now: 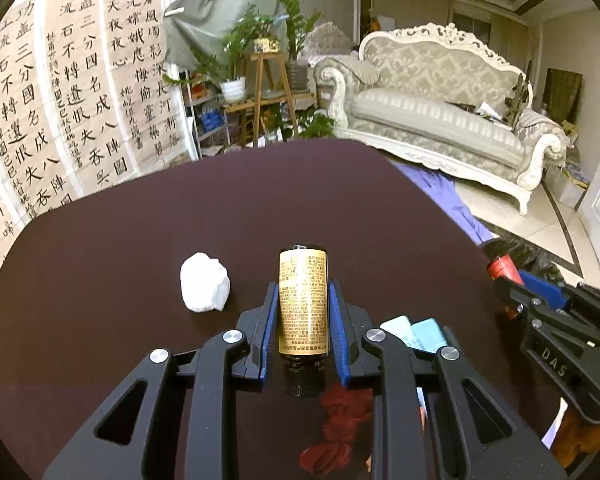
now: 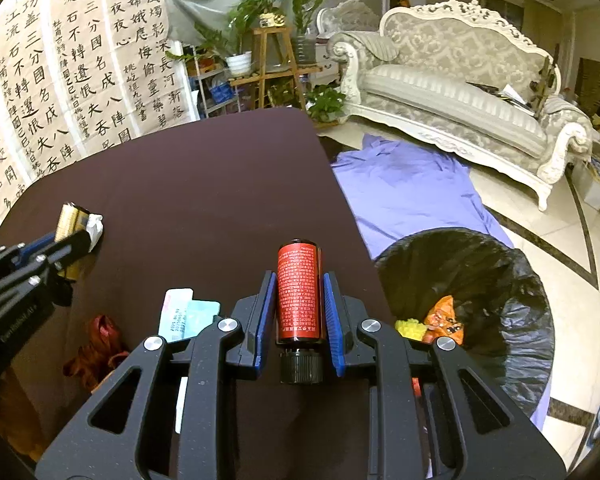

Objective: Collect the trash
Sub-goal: 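Carry the gold bottle and red can over the bin and open both grippers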

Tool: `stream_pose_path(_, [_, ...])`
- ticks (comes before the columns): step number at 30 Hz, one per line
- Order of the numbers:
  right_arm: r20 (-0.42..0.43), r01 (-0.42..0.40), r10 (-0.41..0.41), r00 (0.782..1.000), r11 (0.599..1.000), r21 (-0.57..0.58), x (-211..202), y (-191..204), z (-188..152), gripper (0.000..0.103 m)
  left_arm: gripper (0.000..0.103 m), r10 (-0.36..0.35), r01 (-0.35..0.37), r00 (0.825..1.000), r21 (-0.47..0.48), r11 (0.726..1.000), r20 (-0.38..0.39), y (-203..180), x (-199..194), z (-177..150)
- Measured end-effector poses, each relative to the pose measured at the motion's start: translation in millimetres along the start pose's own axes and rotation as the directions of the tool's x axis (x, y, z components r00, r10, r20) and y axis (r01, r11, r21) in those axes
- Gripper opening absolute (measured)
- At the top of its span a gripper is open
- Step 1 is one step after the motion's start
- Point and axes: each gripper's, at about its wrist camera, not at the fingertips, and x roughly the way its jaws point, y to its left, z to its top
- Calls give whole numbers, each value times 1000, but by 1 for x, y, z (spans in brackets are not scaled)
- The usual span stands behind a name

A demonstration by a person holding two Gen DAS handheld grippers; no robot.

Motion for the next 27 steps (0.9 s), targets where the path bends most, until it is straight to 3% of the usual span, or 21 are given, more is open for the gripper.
stream_pose_path(13, [20, 80, -82, 996, 994, 75, -22, -47, -8, 23, 25, -102, 98, 993, 82, 992, 50, -51, -11, 10])
stream_pose_path(19, [19, 142, -145, 989, 981, 133, -27, -81, -14, 23, 25, -169, 163, 985, 137, 977, 34, -88, -1, 11])
stream_pose_path(27, [9, 216, -223, 975, 955, 203, -28, -121, -22, 23, 25, -205, 199, 979, 182, 963, 14, -130, 19, 11])
